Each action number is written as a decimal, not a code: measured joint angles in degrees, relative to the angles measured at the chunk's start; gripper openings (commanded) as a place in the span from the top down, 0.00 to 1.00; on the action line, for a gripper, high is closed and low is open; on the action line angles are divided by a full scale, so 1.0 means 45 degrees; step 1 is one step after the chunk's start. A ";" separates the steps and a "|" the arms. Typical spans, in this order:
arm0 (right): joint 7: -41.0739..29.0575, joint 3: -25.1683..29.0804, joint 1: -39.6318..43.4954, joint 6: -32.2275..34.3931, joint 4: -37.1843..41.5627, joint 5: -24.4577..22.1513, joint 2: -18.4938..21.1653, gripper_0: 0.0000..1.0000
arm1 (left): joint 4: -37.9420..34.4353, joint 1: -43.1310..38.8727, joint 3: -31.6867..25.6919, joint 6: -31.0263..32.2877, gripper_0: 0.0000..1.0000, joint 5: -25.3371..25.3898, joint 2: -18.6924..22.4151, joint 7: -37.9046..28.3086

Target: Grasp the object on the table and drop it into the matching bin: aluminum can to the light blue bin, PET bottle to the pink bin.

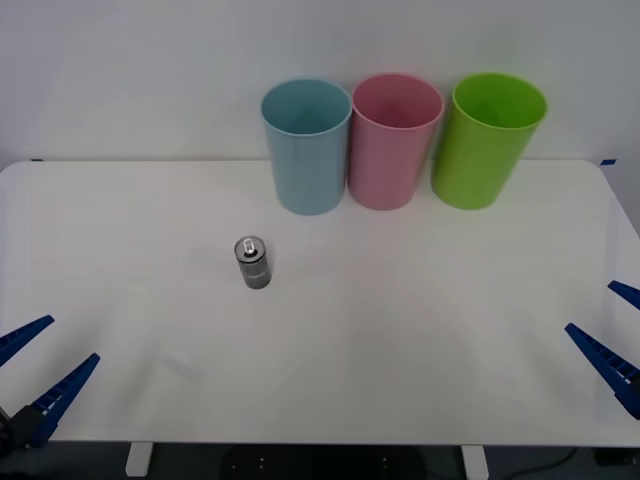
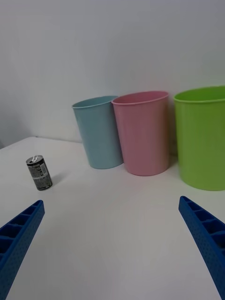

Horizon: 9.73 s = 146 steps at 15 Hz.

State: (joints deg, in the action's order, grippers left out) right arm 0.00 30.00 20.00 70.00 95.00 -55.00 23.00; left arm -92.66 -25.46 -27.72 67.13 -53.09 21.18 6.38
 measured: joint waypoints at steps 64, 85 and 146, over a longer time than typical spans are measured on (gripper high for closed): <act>0.0000 -0.0001 -0.0001 0.0000 0.0000 0.0000 0.0000 0.00 | 0.8317 0.9625 0.2992 -0.4899 0.00 -0.5314 -0.3378 0.3272; 0.0000 -0.0001 -0.0001 0.0000 0.0000 0.0000 0.0000 0.00 | 0.8310 0.9686 0.3157 -0.5073 1.00 -0.5294 -0.3420 0.3376; 0.0000 -0.0001 -0.0001 0.0000 -0.0001 0.0000 -0.0001 0.00 | 1.2716 1.9828 0.3014 -0.8009 0.99 -0.7919 -0.2396 -0.2475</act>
State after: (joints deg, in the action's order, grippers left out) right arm 0.00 30.00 20.00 70.00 95.00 -55.00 23.00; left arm -35.43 63.77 -14.16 31.09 -88.73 10.40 -4.76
